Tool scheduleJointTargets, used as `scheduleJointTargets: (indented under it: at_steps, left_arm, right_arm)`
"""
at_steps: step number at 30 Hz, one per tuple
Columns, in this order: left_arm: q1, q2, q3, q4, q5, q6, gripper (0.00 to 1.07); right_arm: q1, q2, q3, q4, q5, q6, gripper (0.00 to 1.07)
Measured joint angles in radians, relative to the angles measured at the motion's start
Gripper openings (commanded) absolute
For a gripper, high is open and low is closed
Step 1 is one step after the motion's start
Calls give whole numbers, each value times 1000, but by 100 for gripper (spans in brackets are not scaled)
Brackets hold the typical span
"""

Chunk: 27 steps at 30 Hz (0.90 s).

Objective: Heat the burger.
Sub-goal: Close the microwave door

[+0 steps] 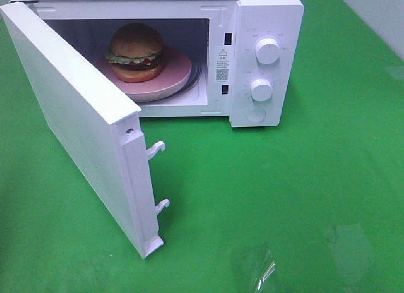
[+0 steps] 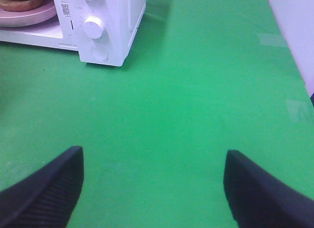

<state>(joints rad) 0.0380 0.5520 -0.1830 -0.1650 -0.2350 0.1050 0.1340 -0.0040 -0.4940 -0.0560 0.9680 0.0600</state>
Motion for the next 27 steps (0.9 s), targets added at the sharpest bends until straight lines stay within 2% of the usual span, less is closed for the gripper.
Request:
scheduleJointTargets:
  at_steps: [7, 9, 18, 20, 27]
  left_arm:
    - [0, 50, 7, 44, -45, -36, 0]
    - [-17, 127, 7, 97, -91, -77, 0]
    - [-82, 294, 6, 129, -204, -85, 0]
    - [-126, 377, -7, 145, -256, -85, 0]
    - [-189, 481, -42, 165, -328, -85, 0]
  right_arm:
    - [0, 0, 0, 0, 0, 0, 76]
    - [0, 0, 0, 0, 0, 0, 76]
    - [0, 0, 0, 0, 0, 0, 76]
    - [0, 0, 0, 0, 0, 0, 76]
    - [0, 0, 0, 0, 0, 0, 76]
